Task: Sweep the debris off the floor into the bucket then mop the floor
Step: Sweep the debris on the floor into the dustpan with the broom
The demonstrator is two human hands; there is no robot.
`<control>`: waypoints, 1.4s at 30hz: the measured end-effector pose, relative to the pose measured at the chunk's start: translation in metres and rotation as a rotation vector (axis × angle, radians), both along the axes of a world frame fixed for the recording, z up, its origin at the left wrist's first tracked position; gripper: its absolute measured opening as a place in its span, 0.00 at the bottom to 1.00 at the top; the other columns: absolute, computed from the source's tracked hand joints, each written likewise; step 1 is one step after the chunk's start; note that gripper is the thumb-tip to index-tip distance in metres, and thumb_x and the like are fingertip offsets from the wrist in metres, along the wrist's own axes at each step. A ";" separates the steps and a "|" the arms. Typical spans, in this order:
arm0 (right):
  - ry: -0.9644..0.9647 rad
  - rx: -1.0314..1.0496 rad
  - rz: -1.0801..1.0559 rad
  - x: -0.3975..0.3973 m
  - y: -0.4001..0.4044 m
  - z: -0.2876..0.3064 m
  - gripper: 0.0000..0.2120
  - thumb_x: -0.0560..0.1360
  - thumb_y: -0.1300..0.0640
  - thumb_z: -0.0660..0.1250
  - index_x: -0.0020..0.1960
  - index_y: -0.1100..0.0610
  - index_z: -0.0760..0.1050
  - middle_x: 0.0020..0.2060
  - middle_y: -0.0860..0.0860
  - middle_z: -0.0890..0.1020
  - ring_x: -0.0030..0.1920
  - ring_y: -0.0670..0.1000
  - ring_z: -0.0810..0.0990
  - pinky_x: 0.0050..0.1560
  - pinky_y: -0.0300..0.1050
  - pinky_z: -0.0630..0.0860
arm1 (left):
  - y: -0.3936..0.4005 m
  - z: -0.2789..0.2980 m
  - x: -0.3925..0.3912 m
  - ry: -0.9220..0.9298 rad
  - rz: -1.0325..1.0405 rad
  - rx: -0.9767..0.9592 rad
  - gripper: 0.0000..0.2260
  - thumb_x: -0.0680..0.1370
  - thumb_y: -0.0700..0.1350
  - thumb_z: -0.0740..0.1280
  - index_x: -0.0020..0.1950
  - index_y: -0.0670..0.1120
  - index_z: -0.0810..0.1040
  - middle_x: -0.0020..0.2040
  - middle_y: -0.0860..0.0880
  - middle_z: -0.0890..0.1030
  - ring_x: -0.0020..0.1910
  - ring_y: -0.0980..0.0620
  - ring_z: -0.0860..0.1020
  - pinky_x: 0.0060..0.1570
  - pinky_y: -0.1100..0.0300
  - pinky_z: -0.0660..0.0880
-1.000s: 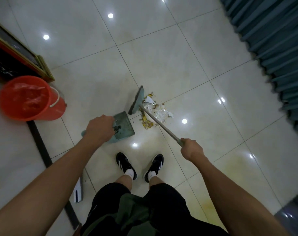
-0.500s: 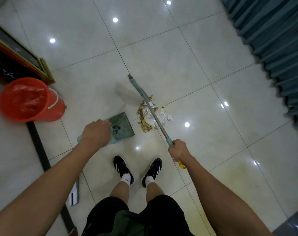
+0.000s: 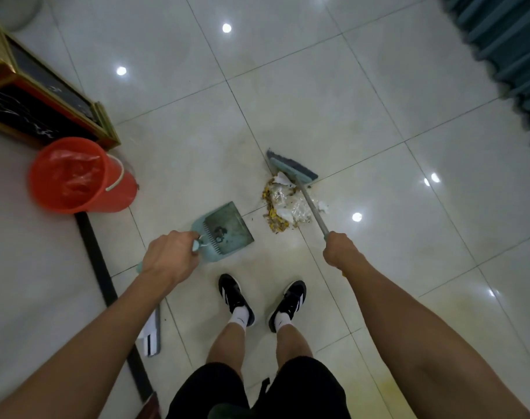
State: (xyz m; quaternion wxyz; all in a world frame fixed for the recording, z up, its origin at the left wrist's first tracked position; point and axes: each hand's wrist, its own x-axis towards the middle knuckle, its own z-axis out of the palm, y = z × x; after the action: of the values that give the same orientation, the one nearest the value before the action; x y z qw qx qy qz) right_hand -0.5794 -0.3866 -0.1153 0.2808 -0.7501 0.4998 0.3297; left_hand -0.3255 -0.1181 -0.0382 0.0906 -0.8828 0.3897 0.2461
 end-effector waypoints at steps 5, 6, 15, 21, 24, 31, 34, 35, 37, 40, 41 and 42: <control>-0.042 0.071 0.002 -0.014 0.048 0.001 0.15 0.80 0.63 0.59 0.66 0.64 0.71 0.58 0.61 0.78 0.55 0.59 0.80 0.51 0.47 0.78 | -0.014 0.003 0.005 -0.010 0.004 -0.026 0.05 0.74 0.47 0.67 0.48 0.52 0.79 0.46 0.44 0.82 0.45 0.39 0.81 0.39 0.55 0.70; -0.046 0.090 0.004 -0.017 0.059 0.003 0.15 0.79 0.63 0.60 0.65 0.64 0.71 0.58 0.61 0.78 0.55 0.59 0.80 0.50 0.47 0.78 | -0.019 0.004 0.006 -0.018 -0.001 -0.025 0.06 0.74 0.47 0.66 0.49 0.52 0.79 0.46 0.44 0.82 0.46 0.39 0.81 0.39 0.55 0.70; -0.063 0.237 -0.088 -0.041 0.111 0.018 0.08 0.81 0.60 0.60 0.58 0.61 0.73 0.49 0.59 0.79 0.41 0.56 0.80 0.40 0.50 0.82 | -0.048 0.010 -0.007 -0.001 -0.042 0.059 0.08 0.76 0.43 0.65 0.54 0.50 0.79 0.48 0.46 0.81 0.46 0.44 0.80 0.39 0.57 0.67; -0.077 0.384 -0.158 -0.053 0.130 0.024 0.16 0.79 0.61 0.62 0.67 0.59 0.71 0.46 0.55 0.77 0.40 0.52 0.77 0.35 0.45 0.79 | -0.039 0.010 -0.012 0.019 -0.024 0.068 0.07 0.77 0.47 0.65 0.54 0.50 0.78 0.49 0.47 0.81 0.44 0.46 0.79 0.40 0.57 0.67; -0.105 0.452 -0.230 -0.057 0.140 0.031 0.21 0.80 0.60 0.62 0.73 0.56 0.68 0.43 0.54 0.77 0.36 0.52 0.77 0.27 0.40 0.74 | -0.031 0.008 -0.013 0.017 0.021 0.066 0.06 0.77 0.47 0.64 0.53 0.50 0.77 0.48 0.47 0.81 0.39 0.48 0.74 0.38 0.57 0.66; -0.177 0.497 -0.307 -0.079 0.135 0.045 0.11 0.77 0.60 0.63 0.59 0.55 0.77 0.32 0.53 0.76 0.23 0.46 0.72 0.25 0.40 0.72 | -0.014 0.012 -0.014 0.010 0.096 0.049 0.05 0.77 0.46 0.63 0.50 0.49 0.77 0.44 0.48 0.79 0.38 0.48 0.72 0.38 0.56 0.66; -0.191 0.457 -0.363 -0.092 0.126 0.050 0.10 0.77 0.61 0.64 0.56 0.49 0.76 0.29 0.52 0.73 0.21 0.45 0.68 0.24 0.40 0.70 | -0.009 0.019 -0.006 0.018 0.131 0.022 0.05 0.76 0.44 0.63 0.50 0.49 0.78 0.42 0.48 0.78 0.37 0.48 0.72 0.39 0.56 0.67; -0.196 0.443 -0.383 -0.096 0.123 0.052 0.12 0.77 0.61 0.64 0.57 0.50 0.76 0.29 0.52 0.72 0.21 0.45 0.67 0.24 0.40 0.68 | -0.008 0.021 -0.005 0.017 0.131 0.015 0.06 0.75 0.44 0.64 0.49 0.49 0.78 0.41 0.48 0.77 0.37 0.47 0.73 0.39 0.56 0.67; -0.205 0.408 -0.410 -0.100 0.114 0.055 0.17 0.75 0.61 0.65 0.63 0.53 0.76 0.29 0.53 0.72 0.20 0.46 0.66 0.23 0.39 0.67 | -0.007 0.024 -0.005 0.015 0.126 0.001 0.07 0.74 0.43 0.65 0.50 0.49 0.80 0.43 0.47 0.79 0.39 0.45 0.76 0.40 0.56 0.68; -0.211 0.312 -0.389 -0.104 0.099 0.059 0.24 0.75 0.60 0.66 0.71 0.55 0.72 0.32 0.53 0.75 0.21 0.46 0.69 0.22 0.39 0.69 | -0.011 0.028 -0.011 0.026 0.113 -0.008 0.08 0.74 0.43 0.65 0.51 0.49 0.80 0.47 0.45 0.81 0.45 0.42 0.80 0.42 0.55 0.71; -0.218 0.281 -0.370 -0.105 0.094 0.059 0.24 0.75 0.59 0.66 0.71 0.55 0.72 0.33 0.53 0.76 0.23 0.47 0.70 0.22 0.38 0.69 | -0.014 0.029 -0.013 0.026 0.106 -0.012 0.08 0.75 0.43 0.65 0.52 0.49 0.80 0.47 0.45 0.82 0.45 0.42 0.80 0.42 0.55 0.71; -0.227 0.252 -0.343 -0.105 0.089 0.060 0.24 0.76 0.59 0.66 0.72 0.56 0.72 0.34 0.53 0.76 0.24 0.47 0.72 0.22 0.38 0.70 | -0.017 0.030 -0.015 0.022 0.098 -0.014 0.08 0.75 0.44 0.65 0.52 0.49 0.81 0.47 0.45 0.81 0.44 0.43 0.80 0.42 0.55 0.71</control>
State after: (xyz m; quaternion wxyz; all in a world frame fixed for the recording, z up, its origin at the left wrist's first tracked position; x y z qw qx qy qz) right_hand -0.6846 -0.2974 -0.0553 0.4785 -0.6454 0.5402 0.2504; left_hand -0.3404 -0.1349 -0.0078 0.0679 -0.8987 0.3486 0.2573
